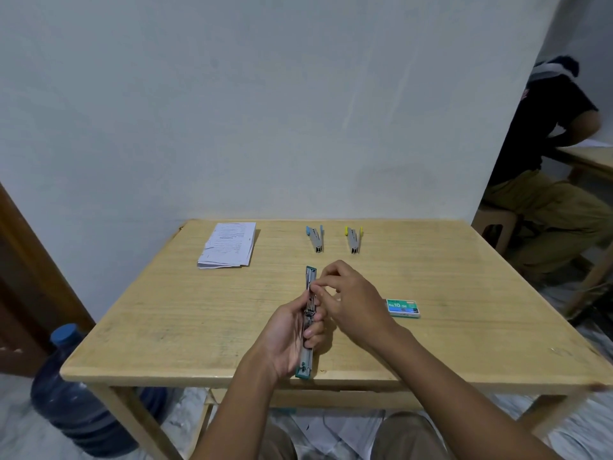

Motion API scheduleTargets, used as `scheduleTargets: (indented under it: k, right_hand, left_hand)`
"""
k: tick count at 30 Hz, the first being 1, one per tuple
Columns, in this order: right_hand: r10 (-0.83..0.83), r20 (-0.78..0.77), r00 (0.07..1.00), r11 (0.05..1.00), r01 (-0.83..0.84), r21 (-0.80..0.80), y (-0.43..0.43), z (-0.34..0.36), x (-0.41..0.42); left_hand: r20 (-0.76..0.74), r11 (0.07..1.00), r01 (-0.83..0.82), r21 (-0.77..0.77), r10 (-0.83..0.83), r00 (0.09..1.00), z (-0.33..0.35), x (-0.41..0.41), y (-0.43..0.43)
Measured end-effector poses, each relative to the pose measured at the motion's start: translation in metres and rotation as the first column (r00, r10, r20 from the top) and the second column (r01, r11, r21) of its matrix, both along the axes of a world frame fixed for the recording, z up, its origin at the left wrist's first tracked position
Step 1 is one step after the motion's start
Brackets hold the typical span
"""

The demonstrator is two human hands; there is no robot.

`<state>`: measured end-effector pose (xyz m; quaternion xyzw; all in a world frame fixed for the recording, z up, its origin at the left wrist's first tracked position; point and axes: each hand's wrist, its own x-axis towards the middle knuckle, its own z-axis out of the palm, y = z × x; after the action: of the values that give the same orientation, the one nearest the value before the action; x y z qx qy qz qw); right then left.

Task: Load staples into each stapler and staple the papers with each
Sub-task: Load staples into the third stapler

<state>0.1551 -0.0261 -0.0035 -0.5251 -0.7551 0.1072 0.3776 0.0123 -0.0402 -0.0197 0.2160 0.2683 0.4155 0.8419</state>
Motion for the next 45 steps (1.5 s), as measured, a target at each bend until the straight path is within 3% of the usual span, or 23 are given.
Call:
scheduleTargets:
  k: [3, 8, 12, 16, 19, 23, 25, 29, 33, 37, 40, 45]
  right_hand:
    - [-0.008, 0.044, 0.999, 0.998, 0.006, 0.056, -0.003, 0.0, 0.001]
    - [-0.051, -0.12, 0.992, 0.998, 0.053, 0.014, -0.018, -0.003, 0.008]
    - [0.144, -0.058, 0.988, 0.976, -0.151, -0.155, -0.045, -0.002, 0.012]
    - [0.31, 0.05, 0.949, 0.931, -0.293, -0.216, -0.06, -0.007, 0.022]
    - [0.345, 0.144, 0.927, 0.934, -0.324, -0.153, -0.063, -0.013, 0.025]
    - [0.348, 0.125, 0.929, 0.925, -0.362, 0.115, -0.062, -0.018, 0.028]
    - [0.309, 0.045, 0.95, 0.936, -0.312, 0.164, -0.062, -0.011, 0.032]
    - [0.217, -0.346, 0.913, 0.976, -0.204, 0.073, -0.058, 0.012, 0.028]
    - [0.065, -0.621, 0.781, 0.966, -0.206, -0.157, -0.051, 0.019, 0.021]
    - [-0.064, -0.848, 0.526, 0.815, -0.463, -0.349, -0.051, 0.019, 0.013]
    - [-0.108, -0.918, 0.383, 0.786, -0.533, -0.314, -0.054, 0.024, 0.005]
    - [-0.127, -0.906, 0.403, 0.812, -0.483, -0.328, -0.048, 0.026, -0.003]
  left_hand:
    - [-0.022, 1.0, -0.002, 0.02, 0.003, 1.0, 0.001, 0.0, -0.001]
    - [-0.025, 1.0, -0.02, 0.023, 0.021, 0.999, 0.005, 0.0, -0.003]
    - [-0.046, 0.998, -0.067, -0.001, 0.067, 0.997, 0.002, 0.002, -0.003]
    - [0.061, 0.982, -0.181, -0.046, 0.183, 0.981, 0.002, 0.003, -0.001]
    - [0.15, 0.971, -0.236, -0.046, 0.241, 0.959, 0.005, 0.006, -0.004]
    - [0.191, 0.97, -0.241, -0.039, 0.244, 0.951, 0.007, 0.004, -0.007]
    - [0.171, 0.98, -0.201, -0.004, 0.199, 0.965, 0.008, 0.0, -0.01]
    - [-0.021, 0.994, -0.005, 0.11, 0.007, 1.0, 0.011, -0.004, -0.028]
    - [-0.103, 0.983, 0.086, 0.165, -0.069, 0.992, 0.013, -0.001, -0.041]
    - [-0.115, 0.967, 0.143, 0.209, -0.121, 0.986, 0.01, -0.001, -0.047]
    - [-0.122, 0.965, 0.154, 0.213, -0.13, 0.984, 0.012, -0.002, -0.05]
    - [-0.118, 0.976, 0.099, 0.196, -0.077, 0.99, 0.016, -0.008, -0.049]
